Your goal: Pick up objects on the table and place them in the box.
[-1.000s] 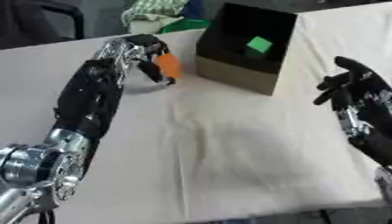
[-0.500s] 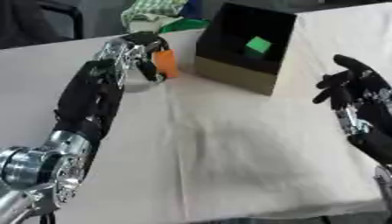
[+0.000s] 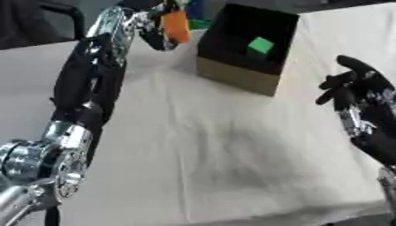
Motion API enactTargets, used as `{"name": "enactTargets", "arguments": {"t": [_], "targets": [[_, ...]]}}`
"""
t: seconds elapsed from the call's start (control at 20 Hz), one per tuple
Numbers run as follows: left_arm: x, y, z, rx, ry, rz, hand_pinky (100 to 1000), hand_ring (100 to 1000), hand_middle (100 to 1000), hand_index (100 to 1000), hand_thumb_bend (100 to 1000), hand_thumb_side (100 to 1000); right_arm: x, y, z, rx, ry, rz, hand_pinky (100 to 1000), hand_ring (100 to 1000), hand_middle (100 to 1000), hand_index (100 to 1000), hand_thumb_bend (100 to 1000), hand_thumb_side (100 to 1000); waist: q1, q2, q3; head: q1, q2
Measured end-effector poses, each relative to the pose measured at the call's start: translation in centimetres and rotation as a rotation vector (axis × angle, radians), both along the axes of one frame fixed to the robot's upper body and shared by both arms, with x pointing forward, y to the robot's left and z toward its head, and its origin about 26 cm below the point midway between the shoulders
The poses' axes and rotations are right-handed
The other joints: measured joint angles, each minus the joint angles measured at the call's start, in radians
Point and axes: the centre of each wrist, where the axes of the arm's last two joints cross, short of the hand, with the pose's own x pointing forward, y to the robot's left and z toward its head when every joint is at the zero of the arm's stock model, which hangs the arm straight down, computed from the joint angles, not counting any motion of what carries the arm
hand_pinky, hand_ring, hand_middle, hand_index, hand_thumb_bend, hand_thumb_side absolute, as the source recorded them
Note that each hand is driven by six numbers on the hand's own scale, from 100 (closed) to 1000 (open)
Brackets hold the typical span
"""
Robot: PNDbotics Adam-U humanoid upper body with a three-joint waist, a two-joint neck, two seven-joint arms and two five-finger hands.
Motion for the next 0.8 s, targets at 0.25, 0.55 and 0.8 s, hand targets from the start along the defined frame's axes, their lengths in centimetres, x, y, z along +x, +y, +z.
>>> {"name": "enactTargets", "arguments": {"t": [0.25, 0.55, 0.8], "targets": [[-0.5, -3.0, 0.9, -0.009, -0.067, -0.085, 646, 484, 495, 768, 178, 122, 0.0, 0.0, 0.0, -0.004, 0.002, 0.005, 913, 538, 598, 922, 100, 507, 0.001, 0.0, -0.009, 0.008, -0.001], [-1.0, -6.9, -1.0, -0.013, -0.055, -0.179, 663, 511, 529, 784, 214, 190, 0.1, 0.3, 0.2, -0.008, -0.004, 0.018, 914, 537, 597, 922, 100, 509, 0.008, 0.005, -0.03, 0.016, -0.004], [-1.2, -8.2, -2.5, -0.011, -0.039, -0.207, 688, 558, 593, 813, 284, 230, 0.1, 0.3, 0.2, -0.01, -0.004, 0.021, 914, 537, 597, 922, 100, 510, 0.01, 0.009, -0.035, 0.02, -0.01]]}}
